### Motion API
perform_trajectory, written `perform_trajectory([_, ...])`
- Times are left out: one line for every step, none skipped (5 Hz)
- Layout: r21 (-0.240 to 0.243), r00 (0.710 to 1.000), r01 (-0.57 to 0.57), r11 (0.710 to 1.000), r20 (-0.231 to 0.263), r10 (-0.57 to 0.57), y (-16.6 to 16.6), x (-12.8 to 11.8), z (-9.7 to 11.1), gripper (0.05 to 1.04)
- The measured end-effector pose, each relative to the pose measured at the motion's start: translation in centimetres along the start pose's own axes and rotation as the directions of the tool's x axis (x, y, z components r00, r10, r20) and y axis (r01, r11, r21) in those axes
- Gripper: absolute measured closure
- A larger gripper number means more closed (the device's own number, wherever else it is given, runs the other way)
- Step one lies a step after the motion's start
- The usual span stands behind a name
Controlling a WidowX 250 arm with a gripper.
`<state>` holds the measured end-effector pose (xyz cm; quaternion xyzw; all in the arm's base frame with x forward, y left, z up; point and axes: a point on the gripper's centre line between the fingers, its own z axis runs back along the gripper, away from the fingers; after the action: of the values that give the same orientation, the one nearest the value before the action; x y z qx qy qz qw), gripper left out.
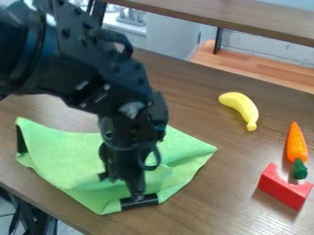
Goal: Fold the cloth from top left to bottom right
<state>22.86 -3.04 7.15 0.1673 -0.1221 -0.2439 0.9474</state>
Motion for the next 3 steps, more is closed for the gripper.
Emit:
perform_trajectory([0.01, 0.996, -0.045, 0.999, -0.074, 0.046, -0.9, -0.2, -1.5, 0.608])
perform_trajectory([-0.042, 0.989, -0.056, 0.998, -0.143, 0.049, -0.8, 0.5, -3.0, 0.303])
perform_trajectory([-0.135, 0.982, -0.079, 0.988, -0.184, 0.053, 1.2, 0.8, -2.6, 0.092])
